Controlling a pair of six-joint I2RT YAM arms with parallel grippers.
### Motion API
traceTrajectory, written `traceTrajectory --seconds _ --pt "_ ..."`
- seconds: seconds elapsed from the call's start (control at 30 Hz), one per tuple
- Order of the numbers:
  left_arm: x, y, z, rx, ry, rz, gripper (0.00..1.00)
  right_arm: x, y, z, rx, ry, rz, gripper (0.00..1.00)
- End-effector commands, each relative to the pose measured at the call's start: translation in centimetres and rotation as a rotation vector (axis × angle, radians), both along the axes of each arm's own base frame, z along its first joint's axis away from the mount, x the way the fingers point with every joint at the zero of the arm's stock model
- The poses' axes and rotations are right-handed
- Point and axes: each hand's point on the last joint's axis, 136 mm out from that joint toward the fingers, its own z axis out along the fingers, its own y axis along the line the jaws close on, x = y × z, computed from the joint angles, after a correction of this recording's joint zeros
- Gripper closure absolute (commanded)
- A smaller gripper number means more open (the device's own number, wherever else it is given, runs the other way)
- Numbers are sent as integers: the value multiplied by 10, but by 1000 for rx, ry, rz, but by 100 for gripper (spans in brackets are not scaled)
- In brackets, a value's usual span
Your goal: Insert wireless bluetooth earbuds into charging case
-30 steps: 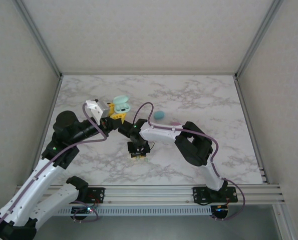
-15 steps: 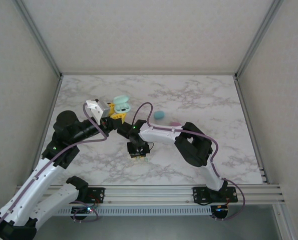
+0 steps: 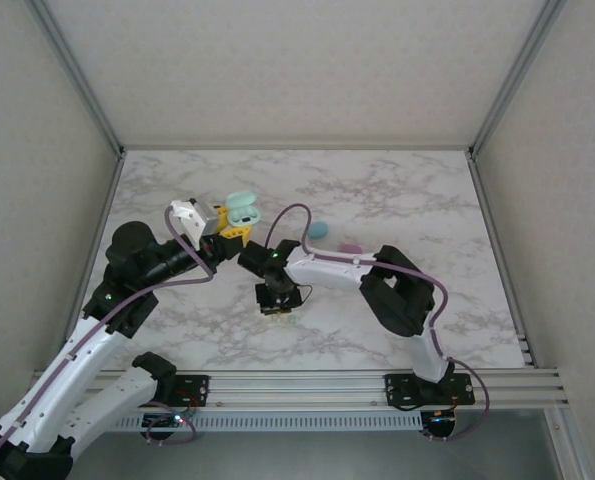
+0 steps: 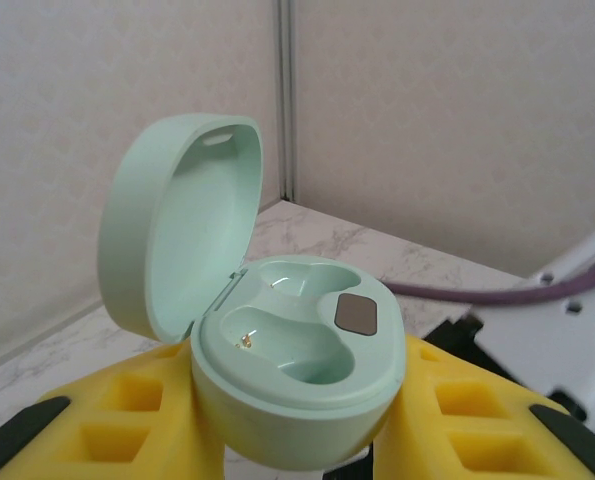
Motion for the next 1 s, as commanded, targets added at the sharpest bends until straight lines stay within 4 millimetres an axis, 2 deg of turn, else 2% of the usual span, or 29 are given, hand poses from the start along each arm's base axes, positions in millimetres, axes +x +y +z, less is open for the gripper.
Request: traceTrajectory --seconds 0.0,0.2,0.33,0.57,0.83,0.97 --pt "-4 4 13 -7 -40 15 71 12 9 41 190 -7 31 85" --pt "-1 7 13 -6 -40 42 72 28 -1 82 474 62 28 85" --pt "4 7 8 9 -20 56 72 48 -14 114 722 119 0 85" --pt "13 4 -4 38 16 72 73 64 -27 176 1045 212 30 85" --pt "18 3 -17 59 38 78 73 57 -35 220 1176 242 133 85" --pt "18 0 -26 74 48 59 73 58 -39 234 1144 189 125 84"
